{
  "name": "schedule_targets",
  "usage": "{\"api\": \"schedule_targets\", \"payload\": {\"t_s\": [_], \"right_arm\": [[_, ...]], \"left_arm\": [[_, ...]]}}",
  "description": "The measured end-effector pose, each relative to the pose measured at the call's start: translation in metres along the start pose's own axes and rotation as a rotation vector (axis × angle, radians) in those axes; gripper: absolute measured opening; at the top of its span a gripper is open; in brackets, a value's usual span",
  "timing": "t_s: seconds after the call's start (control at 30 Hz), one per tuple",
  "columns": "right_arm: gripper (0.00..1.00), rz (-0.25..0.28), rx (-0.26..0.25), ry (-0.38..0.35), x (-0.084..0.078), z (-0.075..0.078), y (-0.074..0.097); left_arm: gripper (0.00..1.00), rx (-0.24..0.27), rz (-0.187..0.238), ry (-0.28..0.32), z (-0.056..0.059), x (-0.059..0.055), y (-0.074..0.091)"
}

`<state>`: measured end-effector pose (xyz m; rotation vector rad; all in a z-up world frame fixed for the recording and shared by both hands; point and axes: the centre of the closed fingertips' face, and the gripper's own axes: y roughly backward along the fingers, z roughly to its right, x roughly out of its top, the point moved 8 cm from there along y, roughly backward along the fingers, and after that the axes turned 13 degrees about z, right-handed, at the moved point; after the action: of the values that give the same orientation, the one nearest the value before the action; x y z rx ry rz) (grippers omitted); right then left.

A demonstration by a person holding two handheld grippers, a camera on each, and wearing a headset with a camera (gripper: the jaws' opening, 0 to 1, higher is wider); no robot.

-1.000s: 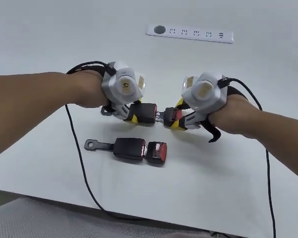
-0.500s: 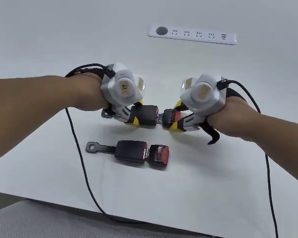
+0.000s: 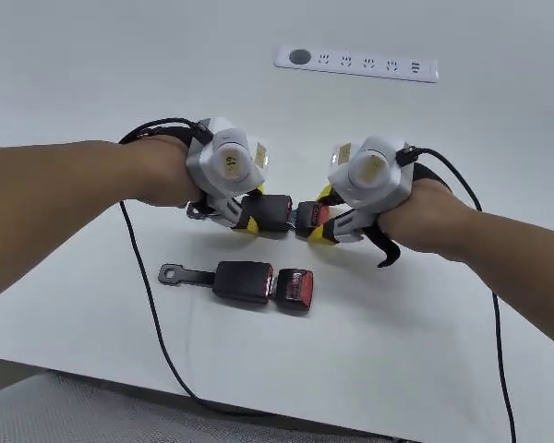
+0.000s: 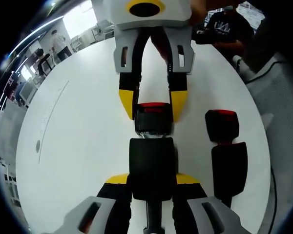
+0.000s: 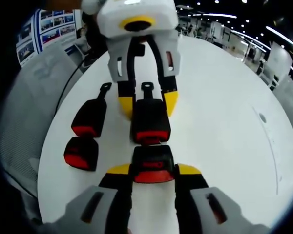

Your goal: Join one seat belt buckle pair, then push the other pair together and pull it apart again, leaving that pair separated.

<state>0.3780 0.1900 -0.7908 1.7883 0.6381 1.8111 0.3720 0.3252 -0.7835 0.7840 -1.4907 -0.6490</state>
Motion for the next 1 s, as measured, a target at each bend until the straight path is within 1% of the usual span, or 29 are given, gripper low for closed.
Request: {"api": "schedule_targets", "payload": {"t_s": [0.2,0.27,0.5,0.7,0.87,0.9,0.93,1.0], "right_arm": [[0.33,-0.007,-0.010,-0.002,0.001,-0.002,0.001],[0.33,-0.018,-0.015,0.001,0.002,-0.003,0.000],[0.34,-0.044,-0.018,0.007,0.003,-0.004,0.000],[0.34,-0.050,-0.023,-0.001,0.001,-0.005,0.003],[0.34,-0.061,-0.020,0.011,-0.005,-0.002,0.010],[0.34,-0.056,-0.020,0.008,-0.007,-0.001,0.012],[0.34,-0.037,-0.019,0.004,-0.007,-0.002,0.012],[0.34,-0.030,-0.025,-0.010,-0.008,-0.002,0.012]], "left_arm": [[0.32,0.003,-0.007,0.005,0.001,0.000,0.000],[0.32,0.004,-0.007,0.008,0.001,0.000,0.000],[0.32,0.005,0.005,0.012,0.001,-0.001,0.001],[0.32,0.004,0.012,0.011,0.002,-0.001,0.002],[0.32,-0.001,0.009,0.017,0.001,-0.001,0.002],[0.32,-0.002,0.012,0.016,0.001,-0.001,0.002],[0.32,-0.004,0.013,0.015,0.002,-0.001,0.002],[0.32,-0.003,0.014,0.015,0.002,-0.001,0.002]]}}
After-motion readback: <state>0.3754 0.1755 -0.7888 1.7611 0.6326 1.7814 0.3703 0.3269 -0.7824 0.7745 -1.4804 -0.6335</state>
